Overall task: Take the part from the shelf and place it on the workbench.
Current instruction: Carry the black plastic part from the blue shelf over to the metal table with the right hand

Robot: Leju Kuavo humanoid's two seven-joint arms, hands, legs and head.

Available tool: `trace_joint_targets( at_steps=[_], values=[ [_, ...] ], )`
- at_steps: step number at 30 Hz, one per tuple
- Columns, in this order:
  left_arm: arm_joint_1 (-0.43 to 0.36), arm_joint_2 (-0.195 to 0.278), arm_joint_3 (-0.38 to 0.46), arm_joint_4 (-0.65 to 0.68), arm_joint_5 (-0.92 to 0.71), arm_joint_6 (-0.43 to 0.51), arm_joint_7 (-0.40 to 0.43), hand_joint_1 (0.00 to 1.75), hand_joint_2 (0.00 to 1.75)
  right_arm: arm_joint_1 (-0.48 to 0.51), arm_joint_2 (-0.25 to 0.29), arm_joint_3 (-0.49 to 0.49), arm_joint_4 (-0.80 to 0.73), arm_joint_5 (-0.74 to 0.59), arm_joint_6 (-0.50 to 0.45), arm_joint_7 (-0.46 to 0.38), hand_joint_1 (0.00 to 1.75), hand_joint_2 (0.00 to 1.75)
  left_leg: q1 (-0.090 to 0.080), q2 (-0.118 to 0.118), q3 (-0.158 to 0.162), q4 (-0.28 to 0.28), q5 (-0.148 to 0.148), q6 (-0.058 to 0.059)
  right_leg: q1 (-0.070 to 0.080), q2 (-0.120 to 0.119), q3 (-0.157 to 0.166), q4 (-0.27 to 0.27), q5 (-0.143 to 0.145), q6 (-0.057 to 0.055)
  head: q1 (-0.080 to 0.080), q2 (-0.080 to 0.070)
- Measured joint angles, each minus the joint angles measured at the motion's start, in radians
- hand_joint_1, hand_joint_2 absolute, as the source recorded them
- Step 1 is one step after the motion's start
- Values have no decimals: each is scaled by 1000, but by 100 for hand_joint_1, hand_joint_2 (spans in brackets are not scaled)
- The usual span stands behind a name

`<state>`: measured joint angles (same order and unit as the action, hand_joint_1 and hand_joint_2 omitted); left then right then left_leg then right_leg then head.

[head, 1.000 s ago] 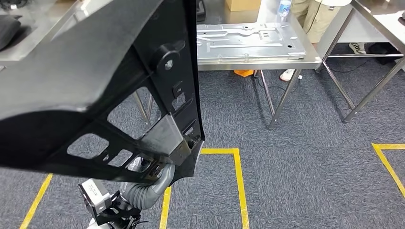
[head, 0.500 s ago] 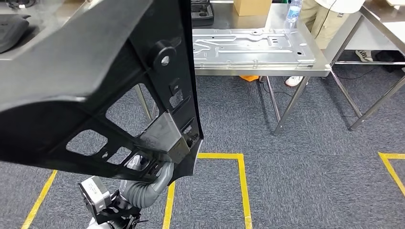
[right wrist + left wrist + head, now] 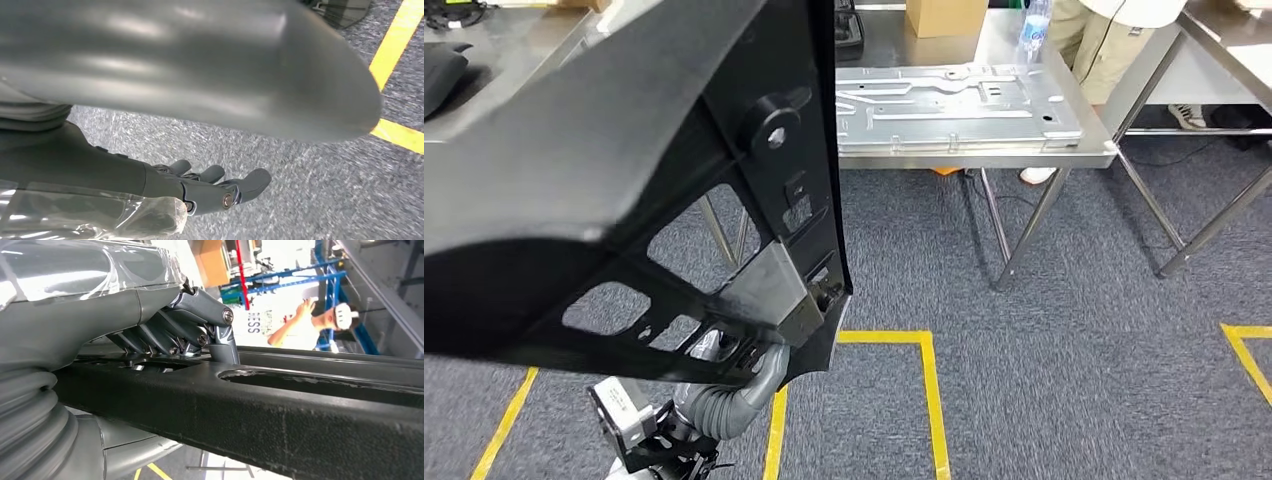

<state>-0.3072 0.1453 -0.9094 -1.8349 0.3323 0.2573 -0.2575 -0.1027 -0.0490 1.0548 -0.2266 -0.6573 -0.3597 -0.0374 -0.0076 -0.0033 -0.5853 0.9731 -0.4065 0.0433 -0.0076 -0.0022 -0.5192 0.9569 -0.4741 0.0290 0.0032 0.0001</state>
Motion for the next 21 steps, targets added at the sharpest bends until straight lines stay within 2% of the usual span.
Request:
trace_joint_targets(
  at_steps=[3, 5, 6, 8, 9, 10, 11, 13, 14, 15, 17, 19, 20, 21],
  values=[
    [0, 0, 0, 0, 0, 0, 0, 175, 175, 0, 0, 0, 0, 0, 0, 0, 0, 0, -1, -3, 15, -18, -10, 15, 0, 0, 5, 11, -2, 16, 1, 0],
    [-1, -1, 0, 0, 0, 0, 0, 175, 175, -1, 0, 0, 0, 0, 0, 0, 0, 0, 3, -3, 35, -23, -16, 28, -1, 1, -12, 64, -24, 24, 3, 0],
    [-1, -1, 0, 0, 0, 0, 0, 175, 175, -1, 0, 0, 0, 1, 0, 0, 0, 0, 3, -2, 43, -24, -20, 32, -2, 1, -40, 118, -47, 26, 4, 0],
    [0, -1, 0, 0, 0, 0, 0, 175, 175, 0, 0, 0, 0, 1, 0, 0, 0, 0, 1, -3, 52, -24, -30, 38, -2, 1, -125, 251, -96, 29, 6, 0],
    [0, -1, 0, 0, 0, 0, 0, 175, 175, 1, 0, 0, 0, 1, 0, 0, 0, 0, 0, -5, 57, -24, -36, 39, -3, 1, -161, 294, -104, 30, 6, 0],
    [1, -1, -1, 0, 0, 0, 0, 175, 175, 2, 0, 0, 0, 0, 0, 0, 0, 0, 0, -8, 64, -24, -43, 40, -3, 1, -180, 302, -93, 31, 6, 0],
    [1, -1, -1, 0, 0, 0, 0, 175, 175, 3, 0, 0, 0, 0, 0, 0, 0, 0, 0, -10, 74, -24, -50, 39, -3, 1, -179, 270, -61, 31, 6, 0],
    [1, -1, -1, 0, 0, 0, 0, 175, 175, 4, -1, 0, 0, 0, 0, 0, 0, 0, 0, -13, 95, -24, -67, 35, -2, 1, -133, 130, 34, 26, 6, 0],
    [1, -1, -1, 0, 0, 0, 0, 175, 175, 4, -2, 0, 0, 0, 0, 0, 0, 0, -1, -13, 101, -24, -75, 31, 0, 1, -113, 70, 57, 22, 5, 0],
    [0, -1, -1, 0, 0, 0, 0, 175, 175, 3, -2, 0, 0, 0, 0, 0, 0, 0, -2, -13, 104, -25, -81, 26, 3, 1, -101, 33, 71, 17, 5, 0],
    [0, -1, -1, 0, 0, 0, 0, 175, 175, 3, -2, 0, 0, 0, 0, 0, 0, 0, -4, -13, 108, -23, -86, 15, 7, 1, -98, 17, 63, 4, 5, 0],
    [-1, -1, 0, 0, 0, 0, 0, 175, 175, 4, 1, 0, 0, -1, 0, 0, 0, 0, -4, -12, 105, -3, -94, 4, 2, 1, -86, 14, 64, -7, 5, 0],
    [-3, -1, 0, 0, 0, 0, -1, 175, 175, 3, 3, 0, 0, -1, 0, 0, 0, 0, -3, -11, 89, 30, -102, -1, -1, 1, -79, 13, 60, -12, 4, 0],
    [-5, -1, 0, 0, 0, -1, -1, 175, 175, 1, 4, 0, 0, -1, -1, 0, 0, 0, 0, -9, 59, 84, -118, -7, -4, 1, -72, 13, 55, -16, 2, 0]
  ],
)
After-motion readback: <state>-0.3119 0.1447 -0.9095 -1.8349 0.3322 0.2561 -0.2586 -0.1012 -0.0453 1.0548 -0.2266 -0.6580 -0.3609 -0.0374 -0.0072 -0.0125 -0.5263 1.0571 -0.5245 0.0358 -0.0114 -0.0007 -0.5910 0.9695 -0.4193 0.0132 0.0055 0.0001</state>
